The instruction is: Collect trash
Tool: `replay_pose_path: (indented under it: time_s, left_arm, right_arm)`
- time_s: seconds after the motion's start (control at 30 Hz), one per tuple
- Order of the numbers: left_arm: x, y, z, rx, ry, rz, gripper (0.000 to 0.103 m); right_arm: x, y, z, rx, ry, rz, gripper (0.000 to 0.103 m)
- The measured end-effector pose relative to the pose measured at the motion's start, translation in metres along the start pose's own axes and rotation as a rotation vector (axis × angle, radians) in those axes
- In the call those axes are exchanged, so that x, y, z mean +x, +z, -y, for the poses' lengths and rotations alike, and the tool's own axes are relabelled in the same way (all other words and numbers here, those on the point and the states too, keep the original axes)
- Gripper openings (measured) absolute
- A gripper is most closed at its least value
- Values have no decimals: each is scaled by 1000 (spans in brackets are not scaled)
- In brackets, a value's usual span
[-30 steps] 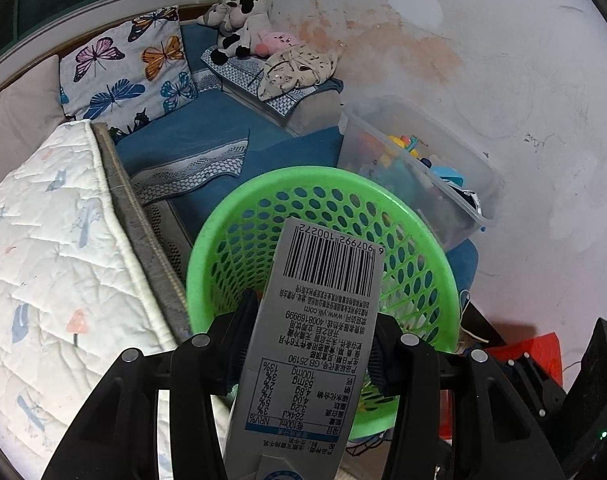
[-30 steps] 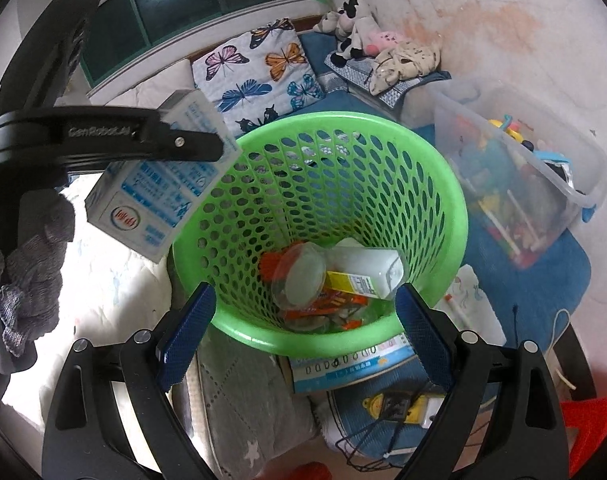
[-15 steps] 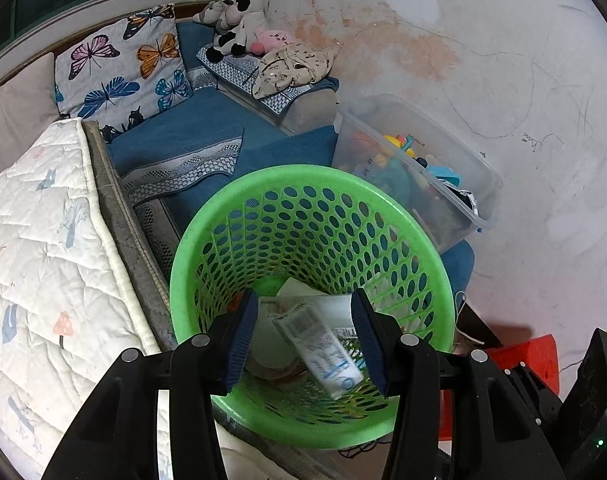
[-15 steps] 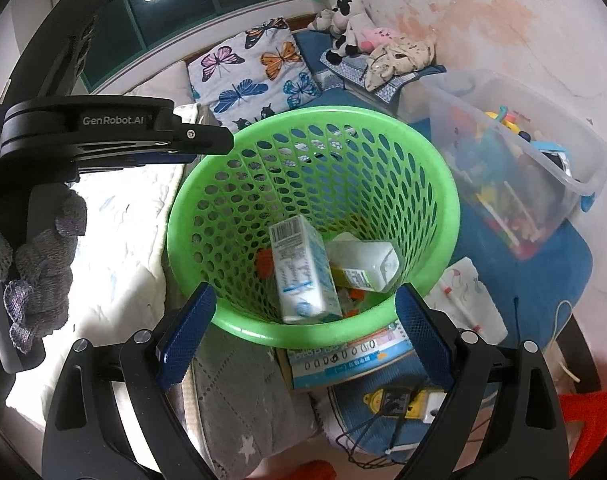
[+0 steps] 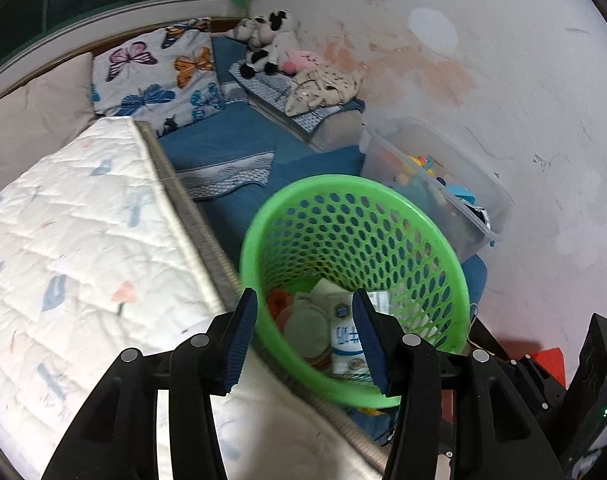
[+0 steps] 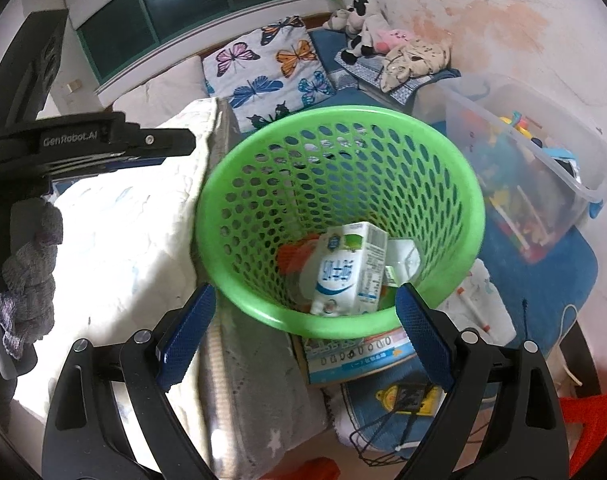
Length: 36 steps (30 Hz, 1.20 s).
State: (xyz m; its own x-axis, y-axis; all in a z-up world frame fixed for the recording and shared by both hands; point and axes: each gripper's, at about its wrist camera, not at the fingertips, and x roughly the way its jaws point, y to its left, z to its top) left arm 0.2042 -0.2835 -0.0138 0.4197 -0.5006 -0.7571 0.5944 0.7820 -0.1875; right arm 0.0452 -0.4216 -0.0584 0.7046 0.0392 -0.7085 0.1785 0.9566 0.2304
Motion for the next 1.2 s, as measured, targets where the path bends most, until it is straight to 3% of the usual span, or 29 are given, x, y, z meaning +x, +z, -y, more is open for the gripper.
replay_pose_path:
  time_s: [0.3,0.8,1.2]
  left_arm:
    - [-33,-22,-29,-44,55,49,57]
    - [-95,-65,-83,-124,196,155,83]
    - [-134,-107,-111,-150,305,204,90]
  right_arm:
    - [-3,2,-25,-34,22,-1,91]
    - [0,-1,-66,-86,64,-18,94]
    - [0,0,-100,-132,102,-11,98]
